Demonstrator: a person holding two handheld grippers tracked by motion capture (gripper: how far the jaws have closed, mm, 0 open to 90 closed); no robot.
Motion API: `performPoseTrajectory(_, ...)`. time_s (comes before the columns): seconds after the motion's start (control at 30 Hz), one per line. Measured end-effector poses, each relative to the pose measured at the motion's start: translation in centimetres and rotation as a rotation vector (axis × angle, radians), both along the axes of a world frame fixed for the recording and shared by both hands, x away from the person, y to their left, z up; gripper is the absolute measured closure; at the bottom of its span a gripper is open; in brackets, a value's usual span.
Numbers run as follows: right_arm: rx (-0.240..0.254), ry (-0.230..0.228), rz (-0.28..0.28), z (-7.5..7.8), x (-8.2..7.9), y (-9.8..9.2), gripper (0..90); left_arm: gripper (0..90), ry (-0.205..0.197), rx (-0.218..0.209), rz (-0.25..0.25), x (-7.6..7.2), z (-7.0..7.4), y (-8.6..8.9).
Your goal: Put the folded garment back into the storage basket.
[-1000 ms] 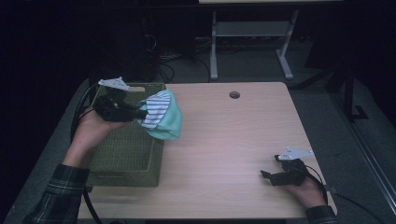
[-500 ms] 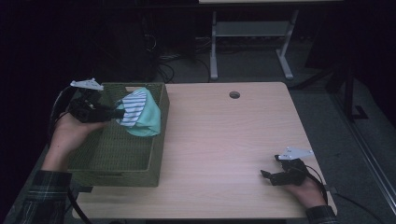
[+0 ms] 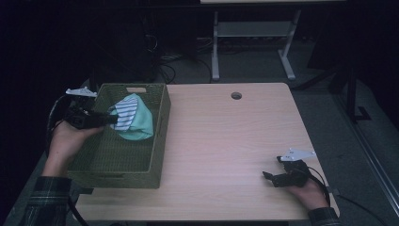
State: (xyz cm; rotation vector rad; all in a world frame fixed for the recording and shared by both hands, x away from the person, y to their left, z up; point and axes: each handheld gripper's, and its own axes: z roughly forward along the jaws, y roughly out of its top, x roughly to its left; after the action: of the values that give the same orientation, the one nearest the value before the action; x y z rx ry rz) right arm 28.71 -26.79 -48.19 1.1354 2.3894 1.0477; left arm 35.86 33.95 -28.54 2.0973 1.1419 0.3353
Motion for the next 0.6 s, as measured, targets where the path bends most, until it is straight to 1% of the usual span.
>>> performPoseTrajectory(0.2, 0.000, -0.001, 0.000, 0.0, 0.0, 0.0, 13.3, 76.1, 0.022, -0.006, 0.014, 0.3, -1.6, 0.4)
performPoseTrajectory(0.37, -0.001, -0.005, 0.001, 0.0, 0.0, 0.0, 13.3, 76.1, 0.043, 0.010, 0.021, 0.6, -3.0, 0.4)
performPoseTrajectory(0.6, -0.001, -0.004, 0.001, 0.0, 0.0, 0.0, 13.3, 76.0, 0.085, 0.035, 0.032, 1.3, -5.4, 0.1)
